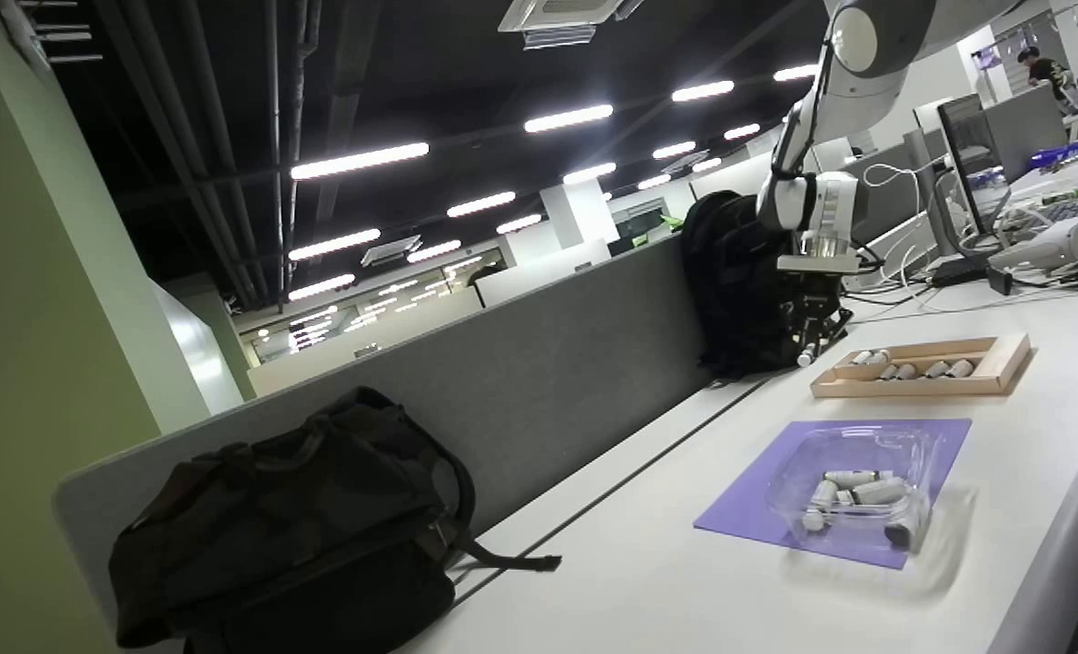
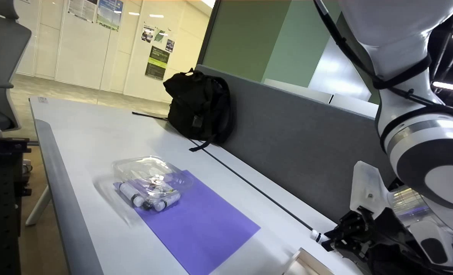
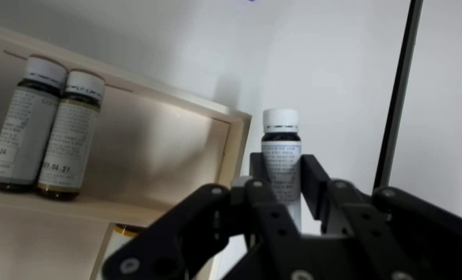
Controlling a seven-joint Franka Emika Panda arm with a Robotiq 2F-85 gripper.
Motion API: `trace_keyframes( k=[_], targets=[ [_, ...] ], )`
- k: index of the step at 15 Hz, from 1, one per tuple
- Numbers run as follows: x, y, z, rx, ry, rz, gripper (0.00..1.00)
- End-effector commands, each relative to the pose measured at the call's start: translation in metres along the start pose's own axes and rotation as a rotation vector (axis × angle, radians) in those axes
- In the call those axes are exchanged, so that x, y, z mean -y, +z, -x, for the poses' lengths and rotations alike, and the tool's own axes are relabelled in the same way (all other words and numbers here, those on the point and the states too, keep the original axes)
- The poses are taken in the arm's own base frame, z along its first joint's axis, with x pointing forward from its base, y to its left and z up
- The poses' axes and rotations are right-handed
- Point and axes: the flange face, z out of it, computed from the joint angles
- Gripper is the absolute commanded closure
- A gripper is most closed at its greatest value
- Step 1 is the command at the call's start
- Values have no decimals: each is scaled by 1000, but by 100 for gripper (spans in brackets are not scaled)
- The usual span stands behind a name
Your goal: Put the bottle on the lower rectangular section
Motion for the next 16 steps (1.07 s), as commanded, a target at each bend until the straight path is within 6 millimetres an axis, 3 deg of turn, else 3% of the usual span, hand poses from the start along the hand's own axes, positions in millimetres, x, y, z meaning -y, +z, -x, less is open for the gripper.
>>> trace_keyframes(
  k=[1, 16],
  targets=[
    [7, 8, 3, 23, 61, 10, 93],
    [-32, 16, 1, 105, 147, 90, 93]
  ],
)
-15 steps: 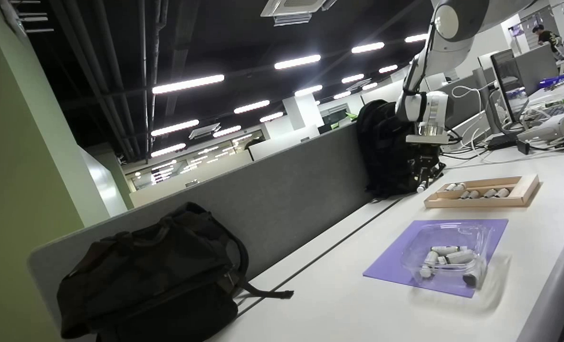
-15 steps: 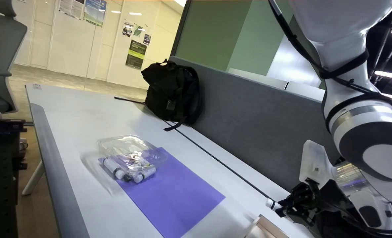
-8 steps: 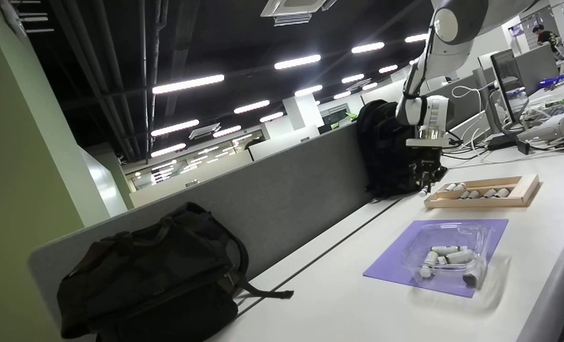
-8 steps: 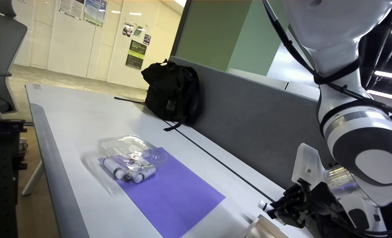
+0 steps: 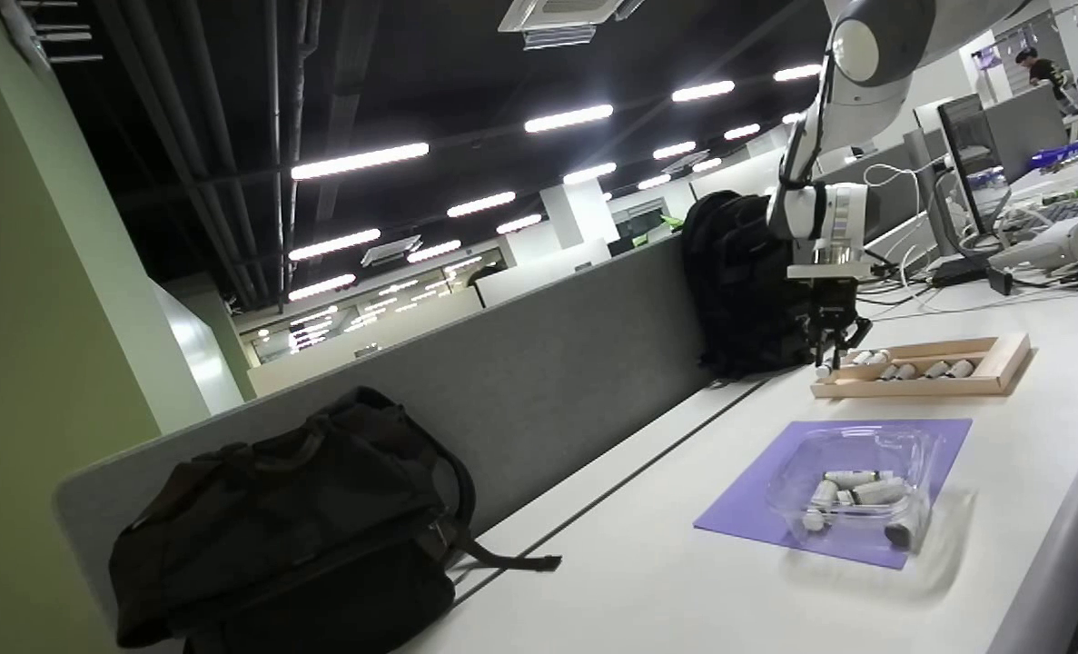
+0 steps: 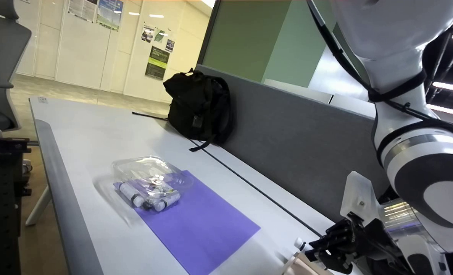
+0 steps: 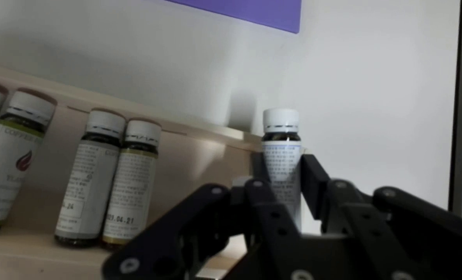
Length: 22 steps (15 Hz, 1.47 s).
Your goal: Put the bottle on the lower rectangular section
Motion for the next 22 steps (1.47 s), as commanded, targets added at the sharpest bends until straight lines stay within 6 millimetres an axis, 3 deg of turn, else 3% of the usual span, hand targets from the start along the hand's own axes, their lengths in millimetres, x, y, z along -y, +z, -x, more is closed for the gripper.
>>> trace_keyframes(
  k=[1, 11, 21, 22],
  targets=[
    [-6, -4, -3, 12, 57, 20, 93],
    [-26, -7, -18, 10, 112, 30, 93],
    [-27, -4, -20, -1, 136, 48, 93],
    [-27, -4, -19, 2, 137, 52, 48]
  ],
)
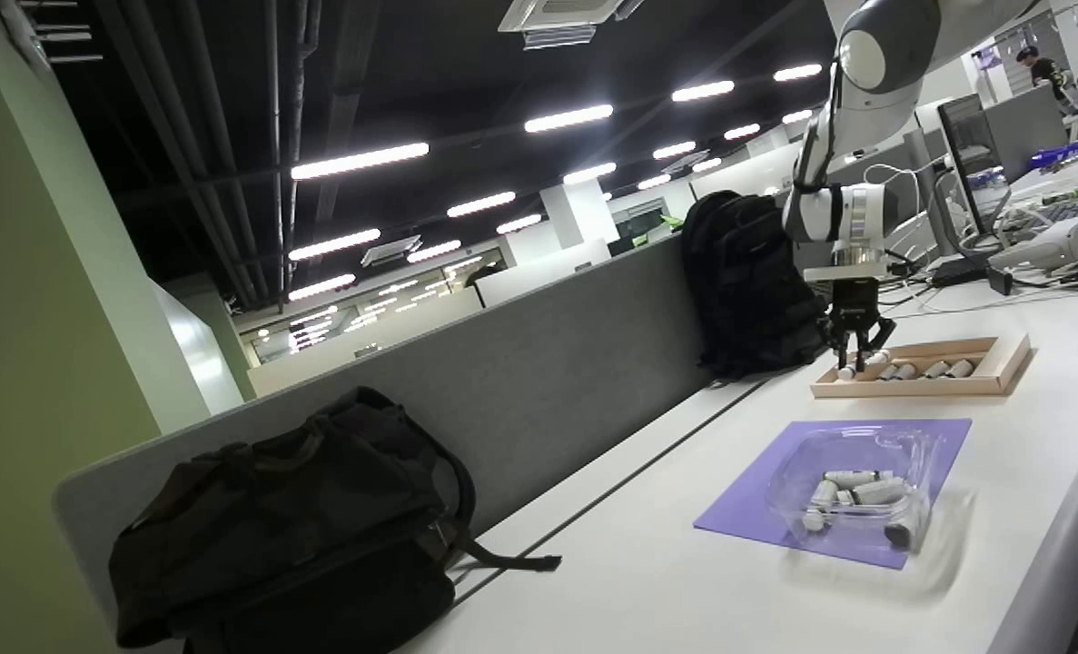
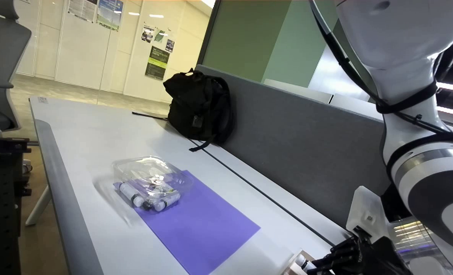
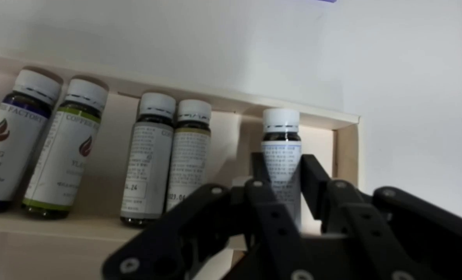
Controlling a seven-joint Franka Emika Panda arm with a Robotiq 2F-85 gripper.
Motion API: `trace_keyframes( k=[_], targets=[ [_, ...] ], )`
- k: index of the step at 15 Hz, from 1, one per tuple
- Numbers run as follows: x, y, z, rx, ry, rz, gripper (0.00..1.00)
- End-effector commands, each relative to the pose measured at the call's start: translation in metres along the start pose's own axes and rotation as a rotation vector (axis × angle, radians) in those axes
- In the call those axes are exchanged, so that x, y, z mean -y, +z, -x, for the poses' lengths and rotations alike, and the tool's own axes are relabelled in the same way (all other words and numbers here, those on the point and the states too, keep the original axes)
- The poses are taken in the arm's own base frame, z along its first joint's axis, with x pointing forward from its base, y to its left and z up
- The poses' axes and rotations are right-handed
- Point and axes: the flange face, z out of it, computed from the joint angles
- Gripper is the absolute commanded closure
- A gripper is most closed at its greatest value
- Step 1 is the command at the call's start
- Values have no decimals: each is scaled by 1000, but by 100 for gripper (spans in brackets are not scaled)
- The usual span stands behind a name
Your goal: Put the bottle on the lower rectangular section
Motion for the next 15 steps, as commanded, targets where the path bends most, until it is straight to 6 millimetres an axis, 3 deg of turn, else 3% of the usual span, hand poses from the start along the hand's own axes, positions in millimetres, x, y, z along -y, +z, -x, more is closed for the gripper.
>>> trace_keyframes(
  k=[1, 6, 8, 12, 13, 15],
  targets=[
    [3, -3, 0, 3, 38, 23, 47],
    [12, -16, 14, -18, 1, 18, 14],
    [20, -28, 30, -22, -47, 38, 2],
    [44, -63, 75, -47, -154, 106, 0],
    [42, -41, 46, -51, -127, 68, 0],
    [53, -57, 66, -55, -161, 88, 0]
  ],
)
